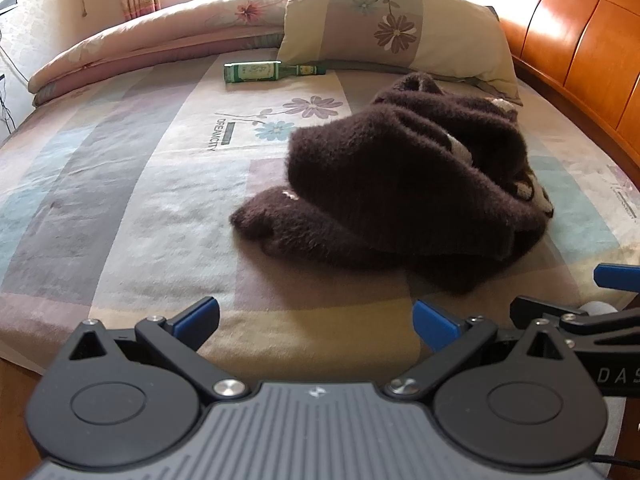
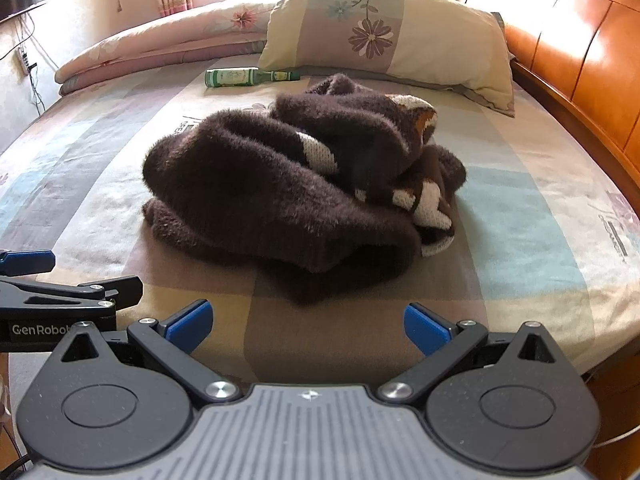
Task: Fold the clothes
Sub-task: 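Move both tools toward the crumpled brown sweater and reach into it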
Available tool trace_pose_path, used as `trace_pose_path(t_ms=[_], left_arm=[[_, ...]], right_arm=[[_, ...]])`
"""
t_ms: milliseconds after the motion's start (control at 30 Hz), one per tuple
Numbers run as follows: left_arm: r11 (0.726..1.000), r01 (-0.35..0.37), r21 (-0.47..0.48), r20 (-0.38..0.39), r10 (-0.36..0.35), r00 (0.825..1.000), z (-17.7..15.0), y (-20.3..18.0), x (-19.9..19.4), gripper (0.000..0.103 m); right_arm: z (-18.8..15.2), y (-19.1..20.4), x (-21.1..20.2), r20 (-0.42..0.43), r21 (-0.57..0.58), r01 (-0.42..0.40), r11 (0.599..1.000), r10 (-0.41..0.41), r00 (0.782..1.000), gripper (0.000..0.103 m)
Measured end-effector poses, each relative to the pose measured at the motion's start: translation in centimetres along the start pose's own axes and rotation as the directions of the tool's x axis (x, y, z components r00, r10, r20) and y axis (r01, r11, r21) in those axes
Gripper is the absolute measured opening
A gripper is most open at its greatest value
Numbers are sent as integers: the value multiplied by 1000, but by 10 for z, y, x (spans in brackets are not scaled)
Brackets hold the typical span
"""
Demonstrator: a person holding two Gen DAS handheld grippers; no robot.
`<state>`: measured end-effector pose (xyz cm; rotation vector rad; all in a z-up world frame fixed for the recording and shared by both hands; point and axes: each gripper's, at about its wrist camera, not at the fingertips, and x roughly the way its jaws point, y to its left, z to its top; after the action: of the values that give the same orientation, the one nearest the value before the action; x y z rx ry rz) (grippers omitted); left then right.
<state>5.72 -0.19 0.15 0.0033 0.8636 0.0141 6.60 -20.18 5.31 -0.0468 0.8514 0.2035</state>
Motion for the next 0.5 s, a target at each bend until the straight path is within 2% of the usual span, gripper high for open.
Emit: trace_pose_path(t_ms=[167, 500], left_arm=[[1000, -1, 11, 1, 1, 1000, 12, 0, 5, 102], [999, -21, 27, 16, 21, 1000, 37, 8, 13, 102]], right_arm=[[12, -11, 6, 17, -29, 11, 1000, -10, 1000, 103], [40, -47, 13, 80, -65, 91, 994, -85, 993, 103]])
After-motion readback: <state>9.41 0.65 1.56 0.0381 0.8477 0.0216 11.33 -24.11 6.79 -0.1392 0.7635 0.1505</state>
